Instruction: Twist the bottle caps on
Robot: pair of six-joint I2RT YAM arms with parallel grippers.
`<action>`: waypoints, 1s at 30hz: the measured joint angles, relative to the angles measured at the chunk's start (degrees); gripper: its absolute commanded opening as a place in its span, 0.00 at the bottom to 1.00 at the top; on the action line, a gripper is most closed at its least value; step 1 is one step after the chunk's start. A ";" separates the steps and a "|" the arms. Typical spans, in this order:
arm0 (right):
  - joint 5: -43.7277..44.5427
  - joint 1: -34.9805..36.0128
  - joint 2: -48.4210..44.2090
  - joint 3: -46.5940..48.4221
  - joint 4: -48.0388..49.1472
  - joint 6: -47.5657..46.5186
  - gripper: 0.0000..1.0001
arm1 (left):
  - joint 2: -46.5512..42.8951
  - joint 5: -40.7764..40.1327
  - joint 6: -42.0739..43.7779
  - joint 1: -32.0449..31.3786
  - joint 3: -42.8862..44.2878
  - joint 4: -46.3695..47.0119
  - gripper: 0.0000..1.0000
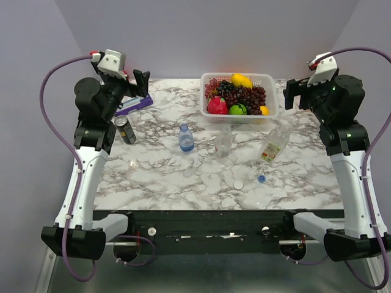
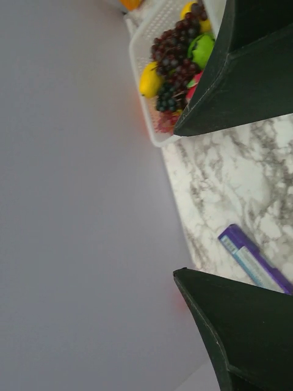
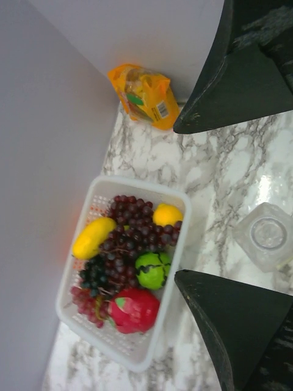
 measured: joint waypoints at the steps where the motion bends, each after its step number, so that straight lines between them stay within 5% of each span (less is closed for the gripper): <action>1: -2.08 0.00 0.00 -0.39 -1.27 -1.05 0.99 | 0.00 1.03 0.59 -0.26 -1.60 -0.87 0.99; 11: -31.04 7.06 0.92 0.94 -19.34 -17.38 0.91 | -5.05 8.35 4.70 -1.73 -13.14 -9.90 0.99; 23: -32.85 17.35 23.80 11.98 -22.56 -15.61 0.92 | -14.23 10.88 9.27 -6.51 -20.63 -15.52 0.99; 30: -30.38 19.91 29.77 16.52 -23.85 -15.34 0.92 | -15.56 10.49 12.70 -9.66 -22.05 -17.79 0.99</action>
